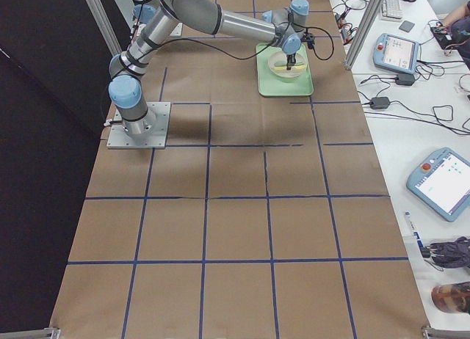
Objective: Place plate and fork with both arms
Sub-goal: 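Carry the fork with the right gripper beside the plate on the tray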
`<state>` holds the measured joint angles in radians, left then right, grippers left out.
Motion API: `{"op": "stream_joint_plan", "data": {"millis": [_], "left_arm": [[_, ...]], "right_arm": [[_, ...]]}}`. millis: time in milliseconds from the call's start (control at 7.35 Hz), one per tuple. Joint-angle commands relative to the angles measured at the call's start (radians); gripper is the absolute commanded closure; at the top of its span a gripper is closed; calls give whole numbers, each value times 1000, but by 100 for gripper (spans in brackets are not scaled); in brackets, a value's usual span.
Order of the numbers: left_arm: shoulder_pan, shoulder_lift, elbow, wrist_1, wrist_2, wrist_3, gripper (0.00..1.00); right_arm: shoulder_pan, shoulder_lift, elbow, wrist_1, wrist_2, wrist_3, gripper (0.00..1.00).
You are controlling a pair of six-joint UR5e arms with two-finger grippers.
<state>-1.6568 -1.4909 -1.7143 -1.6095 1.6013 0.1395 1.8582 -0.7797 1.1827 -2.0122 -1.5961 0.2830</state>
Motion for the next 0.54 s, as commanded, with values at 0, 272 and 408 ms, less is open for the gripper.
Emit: {"op": "stream_joint_plan", "data": {"millis": [0,272,408], "left_arm": [[0,-2,-1,2,3,0,0],[0,1,-4,0,5,2,0],[0,0,-2,2,3,2,0]], "right_arm": [[1,-42,-14,51,8,10,99],[-26,-73,4,113,-1,10,99],[-48,-78,9,128,-7,-1,100]]}}
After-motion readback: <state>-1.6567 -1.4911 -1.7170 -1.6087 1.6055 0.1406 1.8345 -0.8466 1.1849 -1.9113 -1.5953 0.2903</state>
